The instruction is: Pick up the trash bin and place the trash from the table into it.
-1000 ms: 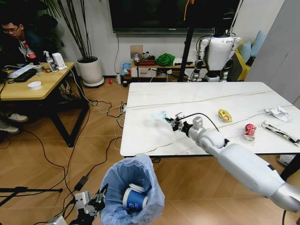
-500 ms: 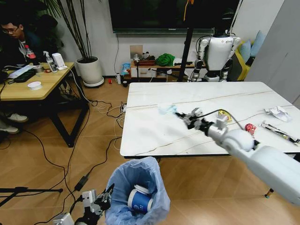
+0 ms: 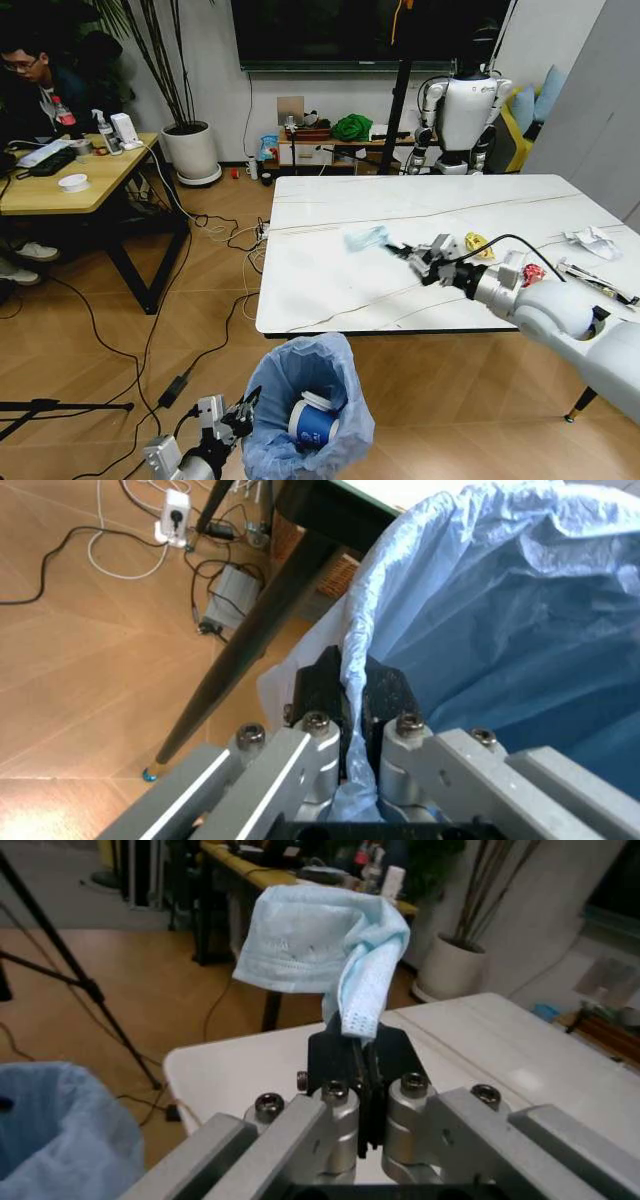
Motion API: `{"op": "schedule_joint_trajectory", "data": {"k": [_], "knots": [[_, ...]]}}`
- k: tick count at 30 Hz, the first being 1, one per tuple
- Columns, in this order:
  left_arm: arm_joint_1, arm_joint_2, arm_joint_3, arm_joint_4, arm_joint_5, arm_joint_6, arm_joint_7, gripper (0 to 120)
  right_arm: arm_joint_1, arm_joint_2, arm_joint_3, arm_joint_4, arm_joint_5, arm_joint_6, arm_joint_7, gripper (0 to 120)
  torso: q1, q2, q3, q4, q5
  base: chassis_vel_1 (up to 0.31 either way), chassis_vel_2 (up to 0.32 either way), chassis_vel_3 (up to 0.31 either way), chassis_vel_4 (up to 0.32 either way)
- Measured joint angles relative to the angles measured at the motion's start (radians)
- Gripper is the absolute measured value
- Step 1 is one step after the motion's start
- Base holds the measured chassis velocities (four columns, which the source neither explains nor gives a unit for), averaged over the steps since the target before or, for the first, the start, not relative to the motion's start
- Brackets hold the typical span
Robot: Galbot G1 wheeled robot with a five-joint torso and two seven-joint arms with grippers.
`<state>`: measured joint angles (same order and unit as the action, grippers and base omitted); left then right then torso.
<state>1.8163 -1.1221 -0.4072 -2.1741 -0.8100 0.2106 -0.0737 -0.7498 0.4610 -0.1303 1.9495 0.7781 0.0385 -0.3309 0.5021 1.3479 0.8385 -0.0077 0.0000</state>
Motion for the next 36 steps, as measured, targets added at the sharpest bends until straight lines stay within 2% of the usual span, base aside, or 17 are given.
{"op": "schedule_joint_trajectory", "data": {"k": [12,24,25,26,28,29,33,36], "knots": [[0.008,0.006,-0.017,-0.006,-0.007,-0.004,0.016,0,0.104,-0.014,-0.239,0.143,-0.063,0.019,-0.032,0,0.000,0.000,0.000,-0.0002,-0.0003,0.000,0.000,0.000,0.000],[0.007,-0.023,-0.016,-0.013,0.002,-0.003,0.017,0,0.084,-0.075,-0.285,0.212,-0.135,0.033,-0.069,0,0.000,0.000,0.000,-0.0004,0.0000,0.000,0.000,0.000,0.000],[0.006,-0.025,-0.016,-0.015,0.002,-0.003,0.017,0,0.083,-0.081,-0.283,0.213,-0.139,0.034,-0.072,7,0.000,0.000,0.000,-0.0004,0.0001,0.000,0.000,0.000,0.000],[0.006,-0.025,-0.016,-0.015,0.002,-0.003,0.017,0,0.083,-0.081,-0.283,0.213,-0.139,0.034,-0.072,7,0.000,0.000,0.000,-0.0004,0.0001,0.000,0.000,0.000,0.000],[0.005,-0.029,-0.017,-0.017,0.002,-0.001,0.016,0,0.084,-0.082,-0.281,0.212,-0.139,0.037,-0.073,13,0.000,0.000,0.000,-0.0003,0.0000,0.000,0.000,0.000,0.000],[0.005,-0.031,-0.020,-0.017,0.002,-0.001,0.016,0,0.084,-0.080,-0.281,0.207,-0.141,0.041,-0.073,20,0.000,0.000,0.000,-0.0003,-0.0001,0.000,0.000,0.000,0.000],[0.008,-0.033,-0.025,-0.020,0.001,-0.001,0.015,0,0.083,-0.070,-0.283,0.197,-0.146,0.045,-0.073,30,0.000,0.000,0.000,-0.0002,0.0001,0.000,0.000,0.000,0.000],[0.011,-0.035,-0.032,-0.026,0.000,0.000,0.014,0,0.083,-0.063,-0.288,0.189,-0.151,0.052,-0.073,45,0.000,0.000,0.000,-0.0002,0.0002,0.000,0.000,0.000,0.000]]}}
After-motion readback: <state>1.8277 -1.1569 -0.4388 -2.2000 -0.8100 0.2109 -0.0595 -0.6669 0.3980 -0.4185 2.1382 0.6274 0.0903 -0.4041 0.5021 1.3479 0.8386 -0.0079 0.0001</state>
